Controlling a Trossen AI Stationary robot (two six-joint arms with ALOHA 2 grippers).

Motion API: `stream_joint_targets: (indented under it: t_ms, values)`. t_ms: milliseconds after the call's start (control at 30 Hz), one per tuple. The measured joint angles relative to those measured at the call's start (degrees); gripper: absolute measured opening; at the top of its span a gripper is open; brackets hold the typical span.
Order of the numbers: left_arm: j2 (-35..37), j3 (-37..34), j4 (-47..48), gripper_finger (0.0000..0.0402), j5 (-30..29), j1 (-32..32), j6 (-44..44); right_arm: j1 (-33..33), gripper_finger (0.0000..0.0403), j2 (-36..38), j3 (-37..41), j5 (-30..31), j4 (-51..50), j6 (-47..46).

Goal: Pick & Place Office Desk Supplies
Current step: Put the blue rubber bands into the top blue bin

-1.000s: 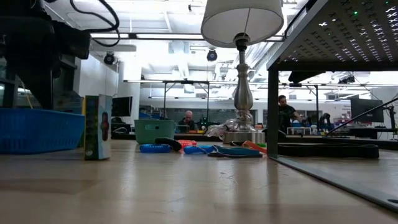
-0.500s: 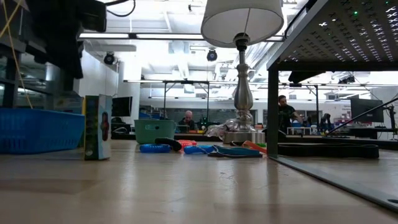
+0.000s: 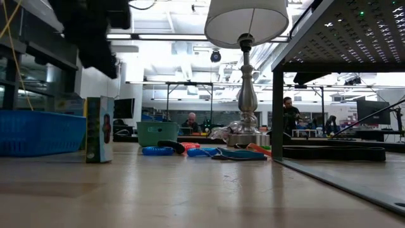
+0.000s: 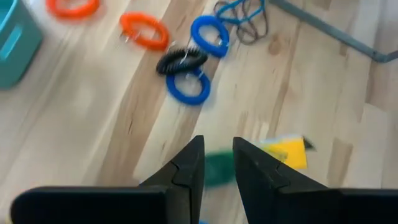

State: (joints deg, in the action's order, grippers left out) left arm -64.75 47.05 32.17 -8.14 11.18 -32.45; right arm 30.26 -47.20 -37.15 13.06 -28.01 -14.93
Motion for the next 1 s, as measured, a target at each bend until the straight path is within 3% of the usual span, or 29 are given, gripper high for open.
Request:
stream_joint_targets:
  t_ms: [433,667,1000]
  values:
    - [-16.97,11.14,-7.13,0.0079,7.61,-6.77,16.47,0.0,0.0105,0.0,-0.02,0.0,0.0,0.0]
    - [-24.86,18.82,-8.21,0.0079,7.36,-7.02,28.79,0.01,0.0105,0.0,-0.02,0.0,0.01,-0.01]
    - [-32.31,20.34,-18.82,0.0079,7.27,-7.02,47.78,0.02,0.0105,-0.02,-0.02,0.0,0.02,-0.01]
